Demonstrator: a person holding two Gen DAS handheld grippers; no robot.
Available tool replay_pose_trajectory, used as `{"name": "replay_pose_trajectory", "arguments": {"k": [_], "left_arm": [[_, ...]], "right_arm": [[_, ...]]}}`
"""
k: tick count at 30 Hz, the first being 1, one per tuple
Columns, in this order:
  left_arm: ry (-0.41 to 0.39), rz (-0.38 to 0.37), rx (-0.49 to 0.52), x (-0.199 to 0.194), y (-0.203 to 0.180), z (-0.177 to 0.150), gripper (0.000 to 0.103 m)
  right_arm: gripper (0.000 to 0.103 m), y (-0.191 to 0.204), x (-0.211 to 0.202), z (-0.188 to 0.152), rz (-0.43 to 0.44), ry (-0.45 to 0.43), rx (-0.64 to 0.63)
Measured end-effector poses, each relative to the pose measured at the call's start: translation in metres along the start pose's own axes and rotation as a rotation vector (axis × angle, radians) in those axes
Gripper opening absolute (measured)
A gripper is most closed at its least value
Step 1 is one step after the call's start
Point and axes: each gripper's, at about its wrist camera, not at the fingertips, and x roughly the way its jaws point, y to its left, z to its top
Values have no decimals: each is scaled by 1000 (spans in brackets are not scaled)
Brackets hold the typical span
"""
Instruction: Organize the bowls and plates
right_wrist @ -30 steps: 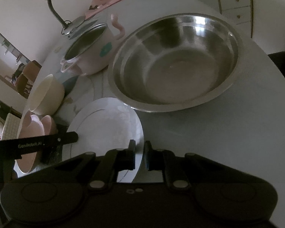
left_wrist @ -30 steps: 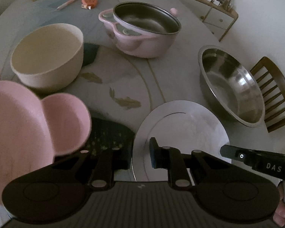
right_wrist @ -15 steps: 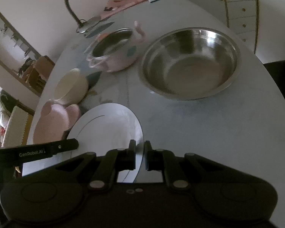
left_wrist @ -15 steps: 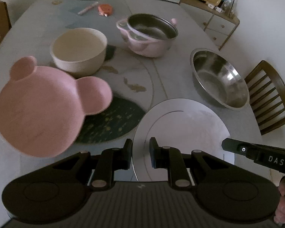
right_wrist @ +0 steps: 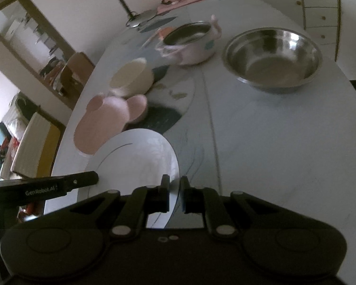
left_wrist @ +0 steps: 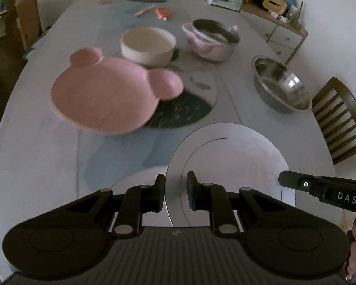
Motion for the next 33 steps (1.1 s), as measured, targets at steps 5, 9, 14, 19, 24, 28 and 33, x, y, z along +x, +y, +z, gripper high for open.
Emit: {"name": "replay_pose_trajectory", "arguments": {"k": [5, 9, 14, 19, 24, 28, 33], "left_arm": [[10, 25, -24, -9, 15, -27, 17], [35, 64, -40, -9, 29, -48, 17], [79, 86, -79, 2, 46, -69, 17], [93, 97, -82, 8, 49, -76, 17], [94, 102, -68, 9, 49, -76, 17], [96, 109, -53, 9, 47, -75, 17], [102, 112, -46, 11, 46, -72, 17]], "right_arm": [[9, 15, 2, -21, 8, 32, -26], [9, 28, 8, -34, 21, 53, -68], [8, 41, 19, -46, 35, 76, -107], [8, 44, 30, -54, 35, 106, -127], [9, 42, 39, -56, 25, 132, -129], [10, 41, 44, -57, 12, 155, -129], [10, 42, 44, -57, 7, 154, -131]]}}
